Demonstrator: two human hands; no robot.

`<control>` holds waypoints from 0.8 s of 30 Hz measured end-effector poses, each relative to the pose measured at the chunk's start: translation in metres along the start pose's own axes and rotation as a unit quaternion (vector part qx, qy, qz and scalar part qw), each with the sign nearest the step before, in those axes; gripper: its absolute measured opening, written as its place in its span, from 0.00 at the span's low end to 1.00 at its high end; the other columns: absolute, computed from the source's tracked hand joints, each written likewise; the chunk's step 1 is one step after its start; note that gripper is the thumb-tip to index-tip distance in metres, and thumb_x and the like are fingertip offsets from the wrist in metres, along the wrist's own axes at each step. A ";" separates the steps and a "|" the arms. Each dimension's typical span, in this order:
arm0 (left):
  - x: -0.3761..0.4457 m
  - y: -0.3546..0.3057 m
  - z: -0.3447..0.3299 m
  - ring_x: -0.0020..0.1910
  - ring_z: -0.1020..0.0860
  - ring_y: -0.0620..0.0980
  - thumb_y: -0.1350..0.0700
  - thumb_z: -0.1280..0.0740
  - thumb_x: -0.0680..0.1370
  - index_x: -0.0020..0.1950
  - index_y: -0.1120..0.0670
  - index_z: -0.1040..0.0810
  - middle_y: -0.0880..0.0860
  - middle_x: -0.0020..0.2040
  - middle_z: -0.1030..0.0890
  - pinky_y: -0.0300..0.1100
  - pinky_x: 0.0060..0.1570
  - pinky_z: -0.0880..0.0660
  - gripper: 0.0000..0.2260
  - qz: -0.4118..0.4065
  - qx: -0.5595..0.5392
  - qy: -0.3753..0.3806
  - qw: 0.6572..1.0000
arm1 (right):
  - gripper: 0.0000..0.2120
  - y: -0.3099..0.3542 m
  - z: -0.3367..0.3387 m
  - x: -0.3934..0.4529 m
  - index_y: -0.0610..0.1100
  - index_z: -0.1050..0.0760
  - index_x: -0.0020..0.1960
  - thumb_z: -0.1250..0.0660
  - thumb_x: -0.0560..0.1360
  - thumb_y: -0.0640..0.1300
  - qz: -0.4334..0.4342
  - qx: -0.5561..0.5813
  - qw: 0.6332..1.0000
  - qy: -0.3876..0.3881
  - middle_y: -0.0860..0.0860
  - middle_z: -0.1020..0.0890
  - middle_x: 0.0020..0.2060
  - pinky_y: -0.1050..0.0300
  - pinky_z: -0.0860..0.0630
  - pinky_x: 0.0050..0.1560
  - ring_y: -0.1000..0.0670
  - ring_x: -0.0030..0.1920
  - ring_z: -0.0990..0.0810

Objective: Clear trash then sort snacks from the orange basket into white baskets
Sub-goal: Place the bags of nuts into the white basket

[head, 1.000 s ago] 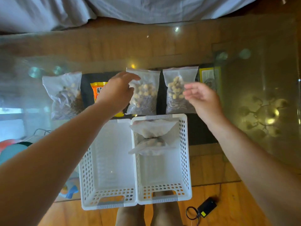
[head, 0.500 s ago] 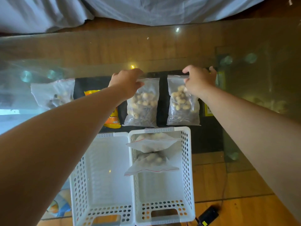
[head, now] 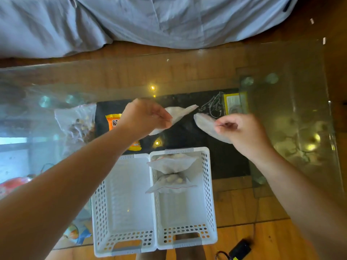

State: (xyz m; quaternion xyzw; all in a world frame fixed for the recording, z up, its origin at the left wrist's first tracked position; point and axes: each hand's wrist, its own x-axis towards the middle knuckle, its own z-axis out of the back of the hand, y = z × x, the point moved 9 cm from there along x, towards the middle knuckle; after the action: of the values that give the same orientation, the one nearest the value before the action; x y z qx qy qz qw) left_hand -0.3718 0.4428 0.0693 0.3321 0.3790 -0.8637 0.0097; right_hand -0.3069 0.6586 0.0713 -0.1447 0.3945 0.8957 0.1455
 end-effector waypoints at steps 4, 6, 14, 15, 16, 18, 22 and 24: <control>-0.002 0.009 0.012 0.32 0.26 0.40 0.54 0.23 0.65 0.32 0.45 0.18 0.40 0.26 0.21 0.23 0.27 0.33 0.06 0.017 -0.054 -0.051 0.997 | 0.05 0.014 0.021 -0.010 0.50 0.19 0.47 0.32 0.72 0.44 0.036 0.020 0.994 -0.098 0.64 0.24 0.33 0.73 0.33 0.32 0.64 0.34 0.24; 0.000 0.018 0.014 0.33 0.25 0.40 0.53 0.24 0.66 0.32 0.48 0.18 0.41 0.27 0.20 0.26 0.28 0.31 0.05 0.020 -0.011 -0.081 0.996 | 0.06 0.005 0.014 -0.005 0.48 0.19 0.47 0.34 0.73 0.43 0.018 0.004 0.994 -0.104 0.59 0.22 0.33 0.67 0.33 0.33 0.60 0.34 0.25; 0.014 0.045 -0.013 0.46 0.22 0.46 0.51 0.27 0.71 0.57 0.54 0.19 0.50 0.48 0.18 0.29 0.38 0.32 0.16 0.028 0.017 -0.095 0.995 | 0.07 -0.020 -0.041 0.003 0.42 0.20 0.48 0.33 0.73 0.43 0.017 -0.071 0.997 0.037 0.48 0.19 0.38 0.61 0.30 0.34 0.48 0.38 0.22; 0.014 0.042 -0.017 0.44 0.22 0.44 0.51 0.28 0.71 0.56 0.54 0.18 0.51 0.49 0.16 0.26 0.36 0.33 0.15 0.016 0.028 -0.088 0.996 | 0.07 -0.021 -0.040 0.002 0.41 0.20 0.45 0.34 0.73 0.43 0.027 -0.070 0.997 0.030 0.46 0.19 0.36 0.59 0.29 0.35 0.48 0.37 0.22; 0.015 0.039 -0.019 0.42 0.23 0.44 0.52 0.28 0.72 0.53 0.54 0.17 0.52 0.49 0.16 0.24 0.34 0.34 0.12 0.014 0.040 -0.089 0.995 | 0.07 -0.025 -0.034 0.004 0.40 0.20 0.44 0.34 0.74 0.42 0.016 -0.057 0.998 0.012 0.45 0.19 0.36 0.58 0.28 0.36 0.48 0.37 0.22; 0.016 0.038 -0.007 0.40 0.23 0.46 0.54 0.30 0.74 0.51 0.55 0.16 0.55 0.47 0.15 0.28 0.31 0.34 0.09 0.020 0.048 -0.134 0.990 | 0.06 -0.043 -0.012 0.009 0.40 0.20 0.41 0.35 0.74 0.40 -0.043 -0.012 0.997 -0.066 0.50 0.21 0.32 0.64 0.31 0.35 0.53 0.33 0.26; 0.013 0.045 0.020 0.41 0.22 0.54 0.55 0.32 0.74 0.47 0.55 0.15 0.58 0.43 0.16 0.39 0.39 0.30 0.08 0.057 0.028 -0.218 0.974 | 0.14 -0.050 0.001 0.004 0.40 0.29 0.30 0.36 0.74 0.40 -0.089 -0.014 0.987 -0.132 0.50 0.30 0.24 0.72 0.42 0.26 0.55 0.26 0.35; 0.014 0.035 0.002 0.42 0.22 0.54 0.55 0.33 0.75 0.47 0.54 0.15 0.56 0.41 0.17 0.40 0.42 0.28 0.07 0.032 0.050 -0.153 0.986 | 0.10 -0.036 -0.018 0.002 0.37 0.21 0.37 0.34 0.75 0.42 -0.063 -0.009 0.995 -0.078 0.45 0.23 0.30 0.68 0.37 0.30 0.54 0.29 0.30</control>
State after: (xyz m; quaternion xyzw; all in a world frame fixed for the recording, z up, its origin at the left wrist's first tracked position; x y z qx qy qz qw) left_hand -0.3738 0.4197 0.0393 0.2076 0.3185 -0.9216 0.0782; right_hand -0.2925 0.6683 0.0353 -0.1003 0.3643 0.8966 0.2311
